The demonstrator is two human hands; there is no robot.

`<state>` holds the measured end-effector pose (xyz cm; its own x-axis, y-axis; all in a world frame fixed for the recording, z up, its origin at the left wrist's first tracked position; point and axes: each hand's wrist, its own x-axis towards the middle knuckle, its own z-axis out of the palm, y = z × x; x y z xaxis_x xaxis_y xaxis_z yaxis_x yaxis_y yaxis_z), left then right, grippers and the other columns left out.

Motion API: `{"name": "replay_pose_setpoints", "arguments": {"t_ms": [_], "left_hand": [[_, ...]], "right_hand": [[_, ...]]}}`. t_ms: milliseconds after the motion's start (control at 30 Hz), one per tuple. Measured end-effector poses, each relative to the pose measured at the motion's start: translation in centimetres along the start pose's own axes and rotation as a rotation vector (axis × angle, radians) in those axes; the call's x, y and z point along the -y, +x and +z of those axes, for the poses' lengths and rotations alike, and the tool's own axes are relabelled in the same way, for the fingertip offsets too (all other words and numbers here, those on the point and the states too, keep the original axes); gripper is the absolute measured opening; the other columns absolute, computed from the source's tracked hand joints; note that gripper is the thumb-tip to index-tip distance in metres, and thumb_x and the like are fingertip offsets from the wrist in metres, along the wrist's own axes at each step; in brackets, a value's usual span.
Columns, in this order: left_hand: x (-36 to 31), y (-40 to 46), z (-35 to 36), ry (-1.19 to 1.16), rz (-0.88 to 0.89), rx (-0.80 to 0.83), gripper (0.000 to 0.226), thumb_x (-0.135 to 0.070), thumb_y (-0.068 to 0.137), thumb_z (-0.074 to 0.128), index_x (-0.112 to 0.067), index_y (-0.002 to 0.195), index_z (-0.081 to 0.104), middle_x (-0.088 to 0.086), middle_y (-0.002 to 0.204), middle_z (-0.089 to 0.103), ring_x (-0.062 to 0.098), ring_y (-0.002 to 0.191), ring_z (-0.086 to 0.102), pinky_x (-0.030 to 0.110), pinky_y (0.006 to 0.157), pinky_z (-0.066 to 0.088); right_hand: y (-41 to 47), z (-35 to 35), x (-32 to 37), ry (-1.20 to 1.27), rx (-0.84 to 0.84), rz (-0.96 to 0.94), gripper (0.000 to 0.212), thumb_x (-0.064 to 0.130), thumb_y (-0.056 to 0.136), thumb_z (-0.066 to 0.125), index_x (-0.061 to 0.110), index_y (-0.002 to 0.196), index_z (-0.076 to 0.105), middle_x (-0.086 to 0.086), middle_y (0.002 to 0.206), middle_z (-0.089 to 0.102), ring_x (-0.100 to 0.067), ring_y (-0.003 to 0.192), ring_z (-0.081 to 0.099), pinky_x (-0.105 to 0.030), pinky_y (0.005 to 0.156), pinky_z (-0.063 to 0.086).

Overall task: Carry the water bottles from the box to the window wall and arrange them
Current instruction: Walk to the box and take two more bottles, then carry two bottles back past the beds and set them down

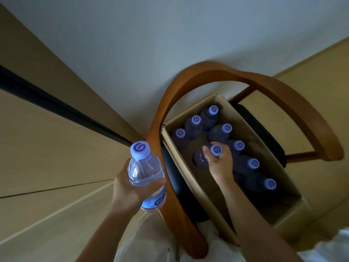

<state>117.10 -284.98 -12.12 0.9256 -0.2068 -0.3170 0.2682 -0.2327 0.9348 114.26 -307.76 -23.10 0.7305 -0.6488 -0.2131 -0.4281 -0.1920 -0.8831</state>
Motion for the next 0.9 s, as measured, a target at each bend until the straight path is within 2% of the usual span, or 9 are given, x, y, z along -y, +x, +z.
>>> {"name": "replay_pose_setpoints", "arguments": {"t_ms": [67,167,267,367,433,533,600,767,900], "left_hand": [[-0.3,0.3,0.3,-0.003,0.007,0.045,0.041,-0.042,0.043,0.080,-0.042,0.082,0.068,-0.005,0.081,0.072,0.017,0.075,0.070,0.027,0.063,0.057],[-0.9,0.1,0.9,0.000,0.004,0.105,0.044,-0.047,0.038,0.079,-0.038,0.079,0.067,-0.016,0.076,0.070,0.004,0.071,0.068,0.017,0.059,0.053],[-1.3,-1.0,1.2,-0.051,-0.011,0.114,0.065,-0.049,0.030,0.084,-0.024,0.086,0.063,-0.013,0.072,0.070,0.005,0.070,0.067,0.018,0.060,0.053],[-1.9,-3.3,0.9,-0.061,0.034,0.082,0.055,-0.030,0.038,0.094,-0.024,0.085,0.066,-0.011,0.076,0.072,0.006,0.074,0.069,0.017,0.061,0.052],[-2.3,-5.4,0.4,-0.091,0.059,0.052,0.048,-0.032,0.041,0.094,-0.027,0.082,0.070,-0.007,0.079,0.072,0.012,0.078,0.070,0.024,0.066,0.054],[-2.8,-9.5,-0.6,-0.118,0.107,-0.032,0.034,-0.037,0.042,0.080,-0.035,0.075,0.072,-0.009,0.074,0.073,0.007,0.072,0.070,0.020,0.062,0.053],[-2.4,-12.4,-1.5,-0.177,0.103,-0.108,0.034,-0.035,0.041,0.078,-0.031,0.075,0.073,-0.006,0.074,0.073,0.008,0.070,0.070,0.020,0.060,0.053],[-1.1,-19.3,-5.8,-0.308,0.073,-0.334,0.052,-0.030,0.038,0.080,-0.011,0.085,0.070,0.001,0.077,0.073,0.016,0.072,0.070,0.025,0.062,0.054],[-0.5,-24.7,-10.2,-0.370,0.109,-0.509,0.056,-0.029,0.038,0.081,-0.009,0.089,0.067,0.002,0.078,0.073,0.016,0.072,0.070,0.023,0.061,0.053]], "right_hand": [[-1.4,-1.7,2.7,0.073,-0.068,-0.034,0.022,0.019,0.079,0.072,0.031,0.086,0.054,0.004,0.087,0.060,-0.007,0.086,0.060,-0.029,0.084,0.048],[-4.1,-4.6,6.9,0.180,-0.194,-0.082,0.023,0.029,0.075,0.068,0.017,0.092,0.060,0.008,0.085,0.062,0.008,0.077,0.058,-0.009,0.071,0.044],[-7.0,-7.3,11.1,0.317,-0.206,-0.118,0.033,0.039,0.066,0.062,0.017,0.090,0.064,0.014,0.079,0.067,0.006,0.078,0.061,-0.011,0.071,0.047],[-10.0,-8.7,14.4,0.372,-0.105,-0.187,0.053,0.044,0.058,0.059,0.003,0.090,0.066,0.001,0.079,0.068,-0.008,0.077,0.063,-0.020,0.074,0.051],[-12.3,-8.8,15.9,0.306,-0.009,-0.262,0.054,0.041,0.059,0.059,-0.005,0.088,0.063,-0.014,0.079,0.066,-0.015,0.075,0.062,-0.023,0.074,0.051],[-15.6,-8.0,17.0,0.245,0.165,-0.359,0.021,0.033,0.068,0.062,0.012,0.074,0.064,0.004,0.068,0.066,-0.006,0.066,0.061,-0.016,0.067,0.049],[-17.6,-6.9,17.2,0.220,0.292,-0.434,0.008,0.021,0.072,0.062,0.013,0.071,0.061,0.003,0.064,0.063,-0.006,0.063,0.059,-0.016,0.065,0.049],[-22.6,-3.8,18.4,0.228,0.508,-0.562,0.011,0.017,0.072,0.063,0.008,0.068,0.061,-0.002,0.064,0.062,-0.006,0.060,0.057,-0.013,0.062,0.046],[-27.5,0.1,20.1,0.189,0.675,-0.607,0.020,0.024,0.068,0.063,0.004,0.067,0.062,-0.003,0.058,0.061,-0.012,0.059,0.057,-0.021,0.060,0.046]]}}
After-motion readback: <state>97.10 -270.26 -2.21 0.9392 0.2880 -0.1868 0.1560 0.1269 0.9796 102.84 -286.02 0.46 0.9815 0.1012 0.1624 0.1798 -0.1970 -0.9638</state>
